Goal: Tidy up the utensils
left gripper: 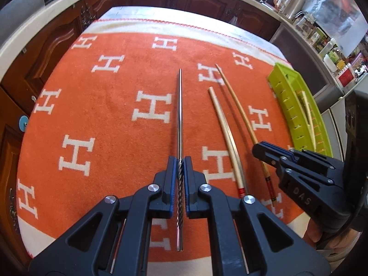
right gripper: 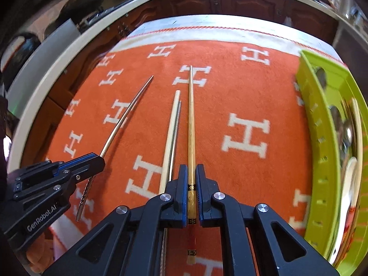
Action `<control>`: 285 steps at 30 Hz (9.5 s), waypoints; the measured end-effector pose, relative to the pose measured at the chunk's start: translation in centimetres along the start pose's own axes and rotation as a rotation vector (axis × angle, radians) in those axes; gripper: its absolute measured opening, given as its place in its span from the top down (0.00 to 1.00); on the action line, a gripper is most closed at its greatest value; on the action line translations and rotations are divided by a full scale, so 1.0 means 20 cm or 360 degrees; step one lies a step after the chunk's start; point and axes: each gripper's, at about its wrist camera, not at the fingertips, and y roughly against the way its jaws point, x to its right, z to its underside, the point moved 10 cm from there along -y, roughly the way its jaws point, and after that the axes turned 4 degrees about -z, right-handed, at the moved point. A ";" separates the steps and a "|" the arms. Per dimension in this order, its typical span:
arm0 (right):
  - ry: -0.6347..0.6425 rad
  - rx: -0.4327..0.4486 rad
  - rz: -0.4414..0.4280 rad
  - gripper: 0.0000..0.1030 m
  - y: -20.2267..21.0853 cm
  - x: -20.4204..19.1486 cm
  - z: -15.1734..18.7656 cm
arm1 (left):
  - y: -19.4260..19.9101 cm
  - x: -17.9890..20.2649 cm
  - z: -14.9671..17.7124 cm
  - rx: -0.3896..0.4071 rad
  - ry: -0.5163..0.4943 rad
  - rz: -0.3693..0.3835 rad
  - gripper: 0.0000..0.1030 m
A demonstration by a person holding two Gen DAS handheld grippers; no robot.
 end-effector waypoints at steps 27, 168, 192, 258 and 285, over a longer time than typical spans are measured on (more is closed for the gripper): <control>-0.0361 0.0285 0.0292 0.94 0.76 1.04 0.13 | 0.09 1.36 -0.21 -0.0026 -0.0379 0.0360 0.96; -0.0109 0.0214 -0.0073 0.95 0.39 0.18 0.27 | -0.04 0.35 0.07 -0.0111 -0.0129 -0.0122 0.97; -0.0410 0.0411 0.0175 0.95 0.83 0.94 0.06 | 0.03 1.39 -0.22 -0.0285 -0.0306 0.0367 0.97; -0.0232 0.0561 0.0106 0.08 1.41 0.16 0.25 | 1.12 0.43 -0.04 0.0575 -0.0276 -0.0353 0.19; -0.0124 0.0597 0.0100 0.05 1.41 0.00 0.17 | 1.00 0.32 -0.04 0.0495 -0.0157 -0.0347 0.18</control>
